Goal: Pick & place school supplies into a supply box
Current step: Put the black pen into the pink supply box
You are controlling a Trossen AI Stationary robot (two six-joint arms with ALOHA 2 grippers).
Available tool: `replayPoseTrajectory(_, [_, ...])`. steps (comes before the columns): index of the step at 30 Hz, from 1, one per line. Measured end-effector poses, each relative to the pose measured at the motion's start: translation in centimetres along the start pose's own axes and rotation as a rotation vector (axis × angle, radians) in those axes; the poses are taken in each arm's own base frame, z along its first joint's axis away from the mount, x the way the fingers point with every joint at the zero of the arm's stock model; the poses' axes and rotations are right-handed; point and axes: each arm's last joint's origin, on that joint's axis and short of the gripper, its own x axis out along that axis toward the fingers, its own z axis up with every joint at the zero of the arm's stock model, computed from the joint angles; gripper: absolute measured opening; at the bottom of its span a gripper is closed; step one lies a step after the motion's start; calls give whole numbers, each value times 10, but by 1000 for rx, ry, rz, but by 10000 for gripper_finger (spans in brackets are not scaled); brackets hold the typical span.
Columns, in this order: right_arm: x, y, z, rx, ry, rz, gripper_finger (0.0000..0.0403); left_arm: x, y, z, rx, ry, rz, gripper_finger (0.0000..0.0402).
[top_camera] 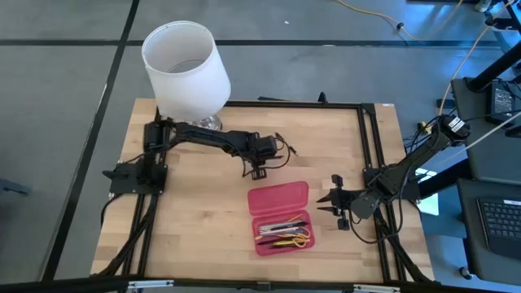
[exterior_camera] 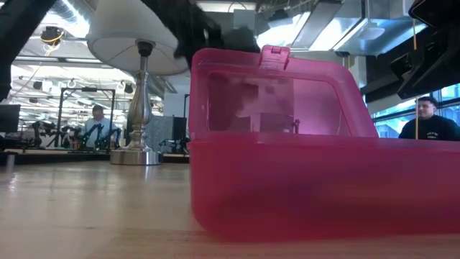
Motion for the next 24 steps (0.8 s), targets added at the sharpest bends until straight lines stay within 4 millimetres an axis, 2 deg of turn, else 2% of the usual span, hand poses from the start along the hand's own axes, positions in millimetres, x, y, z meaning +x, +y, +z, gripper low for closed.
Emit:
replayPoseTrajectory(5, [0, 0, 0, -2, 2, -2, 104, -42, -1, 6, 1, -88, 132, 14])
replayPoseTrajectory(8, [0, 0, 0, -2, 2, -3, 104, -79, -3, 11, -10, -196, 200, 14])
replayPoseTrajectory(15, [0, 0, 0, -34, 2, -6, 104, -155, -29, 14, -19, -475, 112, 14])
replayPoseTrajectory(18, [0, -1, 0, -52, -4, -21, 104, -174, -49, 15, 6, -577, 25, 14])
replayPoseTrajectory(24, [0, -1, 0, -50, -7, -29, 104, -192, -98, 11, 77, -696, -147, 15])
